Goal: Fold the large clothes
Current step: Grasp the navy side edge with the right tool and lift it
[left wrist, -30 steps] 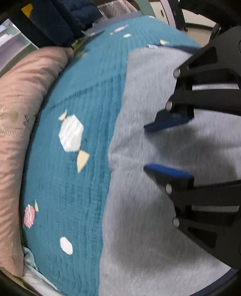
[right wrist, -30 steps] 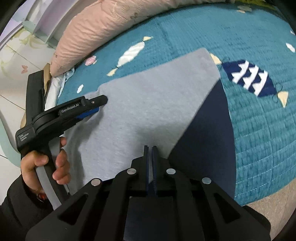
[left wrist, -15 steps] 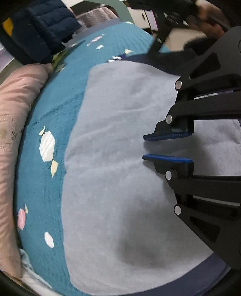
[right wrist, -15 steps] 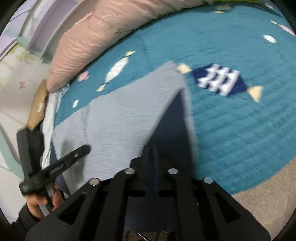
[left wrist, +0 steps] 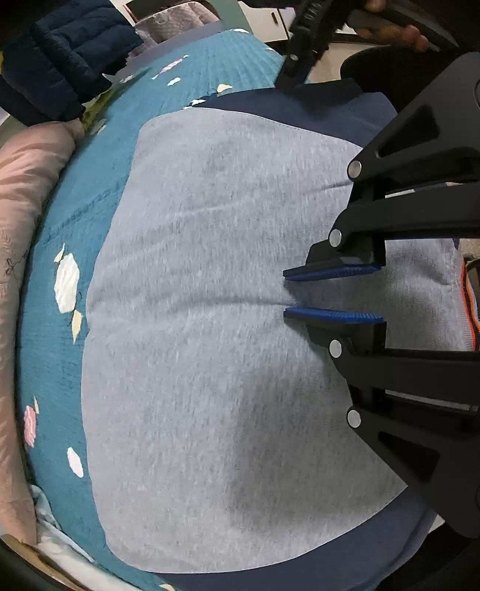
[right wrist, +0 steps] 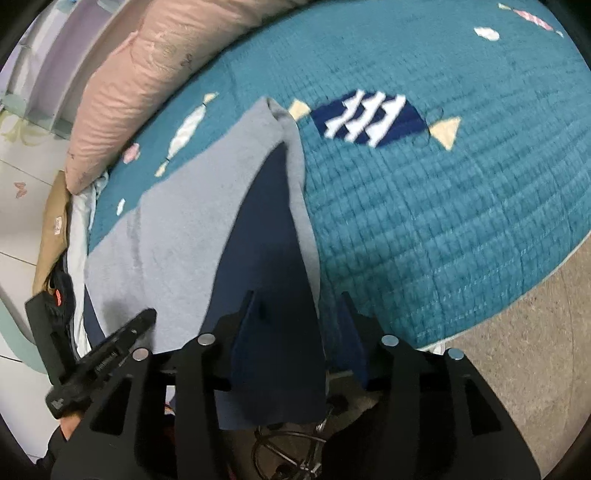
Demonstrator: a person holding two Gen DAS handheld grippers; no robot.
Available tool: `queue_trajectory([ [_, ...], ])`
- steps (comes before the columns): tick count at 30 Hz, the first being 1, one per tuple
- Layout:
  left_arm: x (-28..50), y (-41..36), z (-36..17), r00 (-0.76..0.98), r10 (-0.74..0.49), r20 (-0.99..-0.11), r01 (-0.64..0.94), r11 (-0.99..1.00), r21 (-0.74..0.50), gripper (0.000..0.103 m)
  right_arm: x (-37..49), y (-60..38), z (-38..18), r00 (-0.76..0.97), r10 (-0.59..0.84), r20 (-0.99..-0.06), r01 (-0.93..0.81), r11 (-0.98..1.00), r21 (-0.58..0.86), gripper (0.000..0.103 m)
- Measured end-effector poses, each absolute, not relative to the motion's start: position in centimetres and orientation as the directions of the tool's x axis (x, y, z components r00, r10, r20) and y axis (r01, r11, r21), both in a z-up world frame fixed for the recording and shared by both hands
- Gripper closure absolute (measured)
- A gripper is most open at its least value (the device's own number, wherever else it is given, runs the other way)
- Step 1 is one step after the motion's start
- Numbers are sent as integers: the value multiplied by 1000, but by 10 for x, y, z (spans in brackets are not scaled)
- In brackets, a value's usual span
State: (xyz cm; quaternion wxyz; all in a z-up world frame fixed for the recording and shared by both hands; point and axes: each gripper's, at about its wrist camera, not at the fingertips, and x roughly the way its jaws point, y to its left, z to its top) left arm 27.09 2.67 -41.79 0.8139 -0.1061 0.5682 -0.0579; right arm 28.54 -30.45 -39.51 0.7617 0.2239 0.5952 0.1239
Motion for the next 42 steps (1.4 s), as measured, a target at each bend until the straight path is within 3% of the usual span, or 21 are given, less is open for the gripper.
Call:
queue_trajectory([
  [14, 258, 23, -420, 306, -189, -933, -19, 979, -204, 88, 279, -291, -410, 194, 537, -821, 110, 820, 562, 53],
  [17, 259, 24, -421, 300, -192, -934, -26, 978, -209, 88, 277, -278, -410, 209, 494, -844, 81, 851, 519, 52],
  [24, 258, 22, -422, 303, -184, -935, -17, 980, -198, 88, 286, -290, -424, 214, 571, -792, 168, 778, 606, 44],
  [27, 259, 26, -423, 296, -206, -933, -30, 974, -224, 88, 283, -287, -413, 247, 557, -793, 135, 790, 598, 59],
  [28, 259, 26, -423, 295, -210, -932, -30, 973, -229, 88, 282, -288, -409, 268, 568, -778, 132, 778, 614, 71],
  [31, 258, 27, -423, 295, -208, -933, -28, 974, -226, 88, 276, -296, -398, 323, 579, -749, 133, 755, 642, 86],
  [36, 258, 30, -423, 298, -204, -932, -23, 975, -221, 88, 274, -291, -391, 345, 525, -778, 95, 805, 585, 86],
  [42, 258, 26, -423, 300, -202, -932, -25, 975, -219, 88, 281, -295, -419, 318, 529, -787, 227, 763, 605, 76],
])
